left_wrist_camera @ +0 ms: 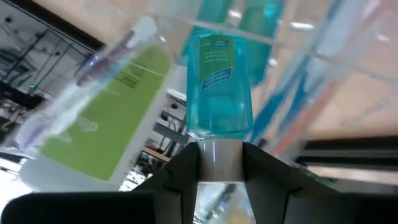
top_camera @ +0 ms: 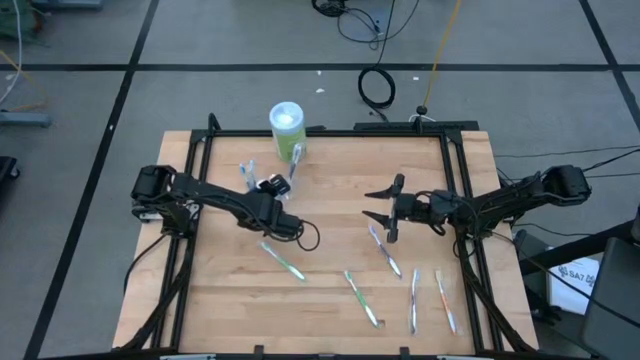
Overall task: Pick & Place toothbrushing station
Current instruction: Put the mouthwash into the transparent organizer
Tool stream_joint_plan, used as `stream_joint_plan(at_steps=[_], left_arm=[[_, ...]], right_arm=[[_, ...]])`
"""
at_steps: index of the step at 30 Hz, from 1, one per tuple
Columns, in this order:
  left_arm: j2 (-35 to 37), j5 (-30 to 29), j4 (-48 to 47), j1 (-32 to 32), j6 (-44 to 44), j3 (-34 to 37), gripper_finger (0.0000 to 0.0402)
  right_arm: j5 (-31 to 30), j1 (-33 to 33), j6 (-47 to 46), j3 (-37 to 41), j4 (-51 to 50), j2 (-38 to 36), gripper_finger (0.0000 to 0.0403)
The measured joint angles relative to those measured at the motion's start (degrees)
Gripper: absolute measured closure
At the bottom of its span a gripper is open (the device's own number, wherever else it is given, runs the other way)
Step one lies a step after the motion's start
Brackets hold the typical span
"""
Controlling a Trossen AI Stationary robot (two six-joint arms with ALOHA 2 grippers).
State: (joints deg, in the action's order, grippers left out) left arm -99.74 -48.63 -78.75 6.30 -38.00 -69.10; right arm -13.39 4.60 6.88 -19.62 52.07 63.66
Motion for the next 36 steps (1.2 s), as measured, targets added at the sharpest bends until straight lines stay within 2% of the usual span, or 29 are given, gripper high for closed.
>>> stream_joint_plan(at_steps=[9,19,25,31,36], left_arm=[[0.0,5.4,6.8,-1.0,-5.0,0.0,0.0289],[0.0,5.2,8.6,-4.5,-10.3,0.0,0.0288],[0.0,5.2,9.0,-4.8,-17.1,0.0,0.0288],[0.0,5.3,13.2,-4.8,-24.2,0.0,0.0288],[-0.3,8.6,14.4,-4.8,-27.2,0.0,0.0285]], right_arm=[[0.0,0.0,1.8,0.0,1.5,0.0,0.019],[0.0,0.0,2.3,0.0,1.6,0.0,0.019],[0.0,0.0,2.8,0.0,1.6,0.0,0.019],[0.0,0.0,2.8,0.0,1.6,0.0,0.019],[0.0,0.0,2.8,0.0,1.3,0.0,0.019]])
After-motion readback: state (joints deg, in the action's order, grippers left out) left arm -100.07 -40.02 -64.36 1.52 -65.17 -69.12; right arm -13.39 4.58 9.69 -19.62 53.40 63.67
